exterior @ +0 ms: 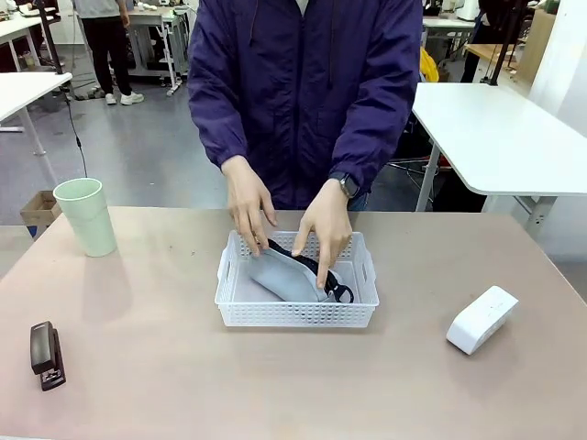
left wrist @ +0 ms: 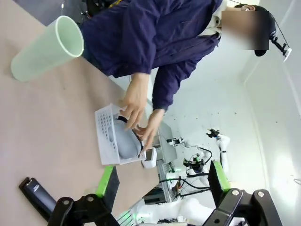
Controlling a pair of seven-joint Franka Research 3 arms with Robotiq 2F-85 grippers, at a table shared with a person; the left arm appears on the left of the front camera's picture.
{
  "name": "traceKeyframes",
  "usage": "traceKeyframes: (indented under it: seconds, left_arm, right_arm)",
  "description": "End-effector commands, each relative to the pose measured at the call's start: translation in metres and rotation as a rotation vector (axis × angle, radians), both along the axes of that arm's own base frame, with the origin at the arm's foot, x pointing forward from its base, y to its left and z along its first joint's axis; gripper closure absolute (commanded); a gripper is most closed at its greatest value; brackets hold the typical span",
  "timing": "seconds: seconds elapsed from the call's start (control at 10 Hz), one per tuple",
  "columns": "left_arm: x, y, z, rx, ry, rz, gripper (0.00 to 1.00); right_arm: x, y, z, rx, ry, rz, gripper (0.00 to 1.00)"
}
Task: Efficiently arrange items inside the basket to fit them all.
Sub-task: Pick up the Digital clock and place it inside the Organizing basket.
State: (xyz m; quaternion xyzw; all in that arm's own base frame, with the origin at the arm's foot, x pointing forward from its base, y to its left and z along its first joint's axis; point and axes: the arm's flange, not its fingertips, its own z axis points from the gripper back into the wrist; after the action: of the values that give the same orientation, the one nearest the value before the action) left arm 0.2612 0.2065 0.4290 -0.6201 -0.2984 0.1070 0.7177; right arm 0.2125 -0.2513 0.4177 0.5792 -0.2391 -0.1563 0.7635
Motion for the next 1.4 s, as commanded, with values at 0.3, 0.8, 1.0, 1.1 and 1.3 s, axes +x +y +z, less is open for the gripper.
traceKeyframes:
  seconds: [0.3,0.8,1.0,1.1,1.3]
  left_arm:
    - [0.016,-0.018,0.004,0.02,-0.008,-0.032,0.0]
    - [0.016,-0.018,0.004,0.02,-0.008,-0.032,0.0]
    - [0.016,-0.018,0.004,0.02,-0.008,-0.032,0.0]
    - [0.016,-0.018,0.004,0.02,-0.008,-0.032,0.0]
    - [0.016,-0.018,0.004,0.02,-0.008,-0.032,0.0]
  right_arm:
    - [0.006,-0.007,-0.022,0.045,0.043,-0.024,0.0]
    - [0.006,-0.007,-0.022,0.045,0.043,-0.024,0.0]
    - [0.004,-0.004,-0.023,0.047,0.08,-0.021,0.0]
    - [0.01,0.008,-0.013,-0.042,0.113,-0.029,0.0]
    - [0.035,0.046,0.015,-0.22,0.191,0.042,0.0]
